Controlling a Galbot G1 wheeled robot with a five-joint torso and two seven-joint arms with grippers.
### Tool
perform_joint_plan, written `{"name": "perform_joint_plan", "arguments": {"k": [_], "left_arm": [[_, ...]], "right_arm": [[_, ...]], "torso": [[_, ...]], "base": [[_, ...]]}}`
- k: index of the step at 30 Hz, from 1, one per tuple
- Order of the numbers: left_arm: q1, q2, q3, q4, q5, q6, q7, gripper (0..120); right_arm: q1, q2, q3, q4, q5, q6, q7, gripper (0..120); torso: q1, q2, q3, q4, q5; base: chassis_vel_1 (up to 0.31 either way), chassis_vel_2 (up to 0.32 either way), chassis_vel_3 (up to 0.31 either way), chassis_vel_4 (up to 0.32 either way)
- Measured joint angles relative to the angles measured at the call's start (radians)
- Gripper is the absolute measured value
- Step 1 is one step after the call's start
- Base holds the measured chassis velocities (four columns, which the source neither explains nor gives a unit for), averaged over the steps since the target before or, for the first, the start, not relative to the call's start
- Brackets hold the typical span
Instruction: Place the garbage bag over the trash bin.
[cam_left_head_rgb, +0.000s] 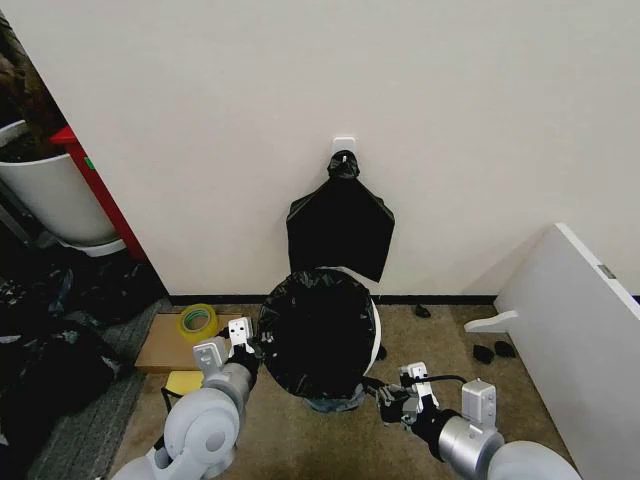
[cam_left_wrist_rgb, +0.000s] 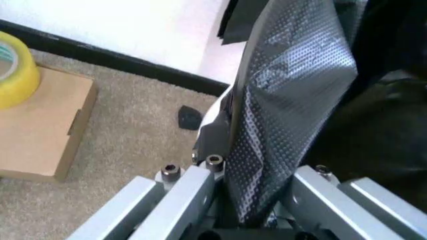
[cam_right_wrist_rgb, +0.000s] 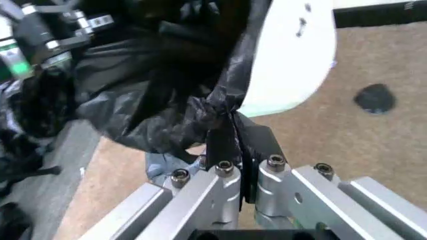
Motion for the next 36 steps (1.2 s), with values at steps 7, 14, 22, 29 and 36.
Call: {"name": "perform_joint_plan", "arguments": {"k": [7,14,22,29,36], "left_arm": [[0.006,0.003,-0.006,-0.004,-0.025,-0.001,0.001,0],[0.01,0.005,-0.007,-0.012,-0.038,-0.001,0.001,0],[0.019,0.002,-0.005,-0.038,-0.089,0.018,0.005,0],[0.022,0.007,-0.008,-0.051,-0.129,0.038,0.005,0],[-0.007,-0.002,0.007,-0.011,-0.145,0.065,-0.059,0]], "right_arm": [[-0.005,0.009,0.043,-0.009,0.023,-0.007,0.09,0],[-0.012,0.023,0.046,-0.048,0.007,-0.011,0.106,0],[0.004,0.027,0.009,-0.07,-0.04,-0.011,0.045,0],[0.015,0.034,-0.003,-0.096,-0.065,-0.003,0.037,0],[-0.036,0.035,0.008,-0.066,-0.124,0.029,0.025,10]], "torso": [[0.0,0.0,0.0,0.0,0.0001],[0.0,0.0,0.0,0.0,0.0001],[0.0,0.0,0.0,0.0,0.0],[0.0,0.0,0.0,0.0001,0.0001],[0.0,0.0,0.0,0.0,-0.0001]], "base": [[0.0,0.0,0.0,0.0],[0.0,0.0,0.0,0.0],[0.0,0.0,0.0,0.0],[0.0,0.0,0.0,0.0],[0.0,0.0,0.0,0.0]]}}
